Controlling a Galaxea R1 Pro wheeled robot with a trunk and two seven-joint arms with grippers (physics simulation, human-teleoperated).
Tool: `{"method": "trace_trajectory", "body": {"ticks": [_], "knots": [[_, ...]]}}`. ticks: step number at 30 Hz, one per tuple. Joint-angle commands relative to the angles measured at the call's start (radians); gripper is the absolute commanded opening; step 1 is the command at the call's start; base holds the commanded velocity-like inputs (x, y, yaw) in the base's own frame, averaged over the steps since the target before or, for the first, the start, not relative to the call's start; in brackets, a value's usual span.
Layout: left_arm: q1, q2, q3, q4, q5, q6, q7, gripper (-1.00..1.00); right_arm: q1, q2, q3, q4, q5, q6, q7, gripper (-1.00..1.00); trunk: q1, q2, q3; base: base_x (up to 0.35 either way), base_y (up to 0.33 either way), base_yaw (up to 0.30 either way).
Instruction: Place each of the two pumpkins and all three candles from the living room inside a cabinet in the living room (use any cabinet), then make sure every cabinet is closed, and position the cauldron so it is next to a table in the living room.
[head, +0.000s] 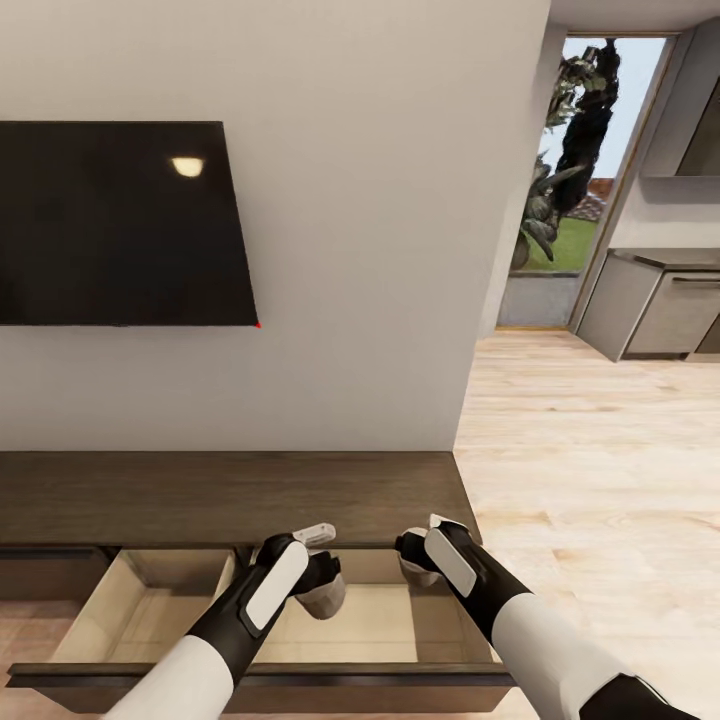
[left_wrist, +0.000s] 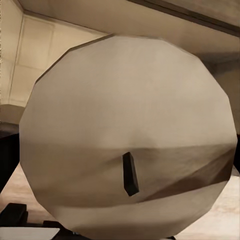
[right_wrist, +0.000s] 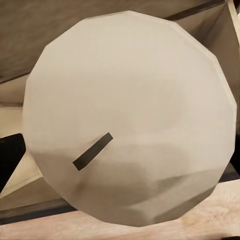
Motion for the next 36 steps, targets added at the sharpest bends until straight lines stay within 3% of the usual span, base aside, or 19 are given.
{"method": "trace_trajectory", "body": {"ticks": [1,6,14,18,20,24,36], "knots": [[-0.001,0.001,-0.003,-0.001,0.009,0.000,0.010,-1.00,-0.001,0.000,0.006,-0.002,-0.008,0.002,-0.006,-1.00,0.000,-0.001,-0.001,0.000,-0.003,0.000],[-0.001,0.002,-0.004,-0.001,0.009,-0.004,0.010,-1.00,-0.001,0.001,0.005,-0.001,-0.009,0.003,-0.001,-1.00,0.000,-0.001,-0.001,0.000,-0.001,0.000],[-0.001,0.005,-0.019,0.000,0.008,-0.059,0.009,-1.00,-0.001,0.000,0.006,-0.001,-0.008,0.003,0.013,-1.00,0.031,-0.057,-0.026,0.000,0.000,0.000],[-0.001,0.007,-0.060,0.002,0.000,-0.122,0.009,-1.00,-0.001,-0.001,0.006,-0.001,-0.008,0.002,0.022,-1.00,0.046,-0.085,-0.039,0.000,0.000,0.000],[-0.001,0.006,-0.077,0.022,-0.028,-0.142,0.008,-1.00,-0.001,-0.001,0.006,-0.001,-0.008,0.001,0.038,-1.00,0.054,-0.099,-0.045,0.000,0.000,0.000],[-0.001,0.007,-0.083,0.042,-0.050,-0.151,0.006,-1.00,-0.001,-0.002,0.005,0.000,-0.008,0.001,0.052,-1.00,0.069,-0.127,-0.057,0.000,0.000,0.000],[-0.001,0.011,-0.084,0.046,-0.054,-0.152,0.005,-1.00,-0.001,0.002,0.006,0.006,-0.008,0.001,0.055,-1.00,0.115,-0.211,-0.095,0.000,0.000,0.000]]}}
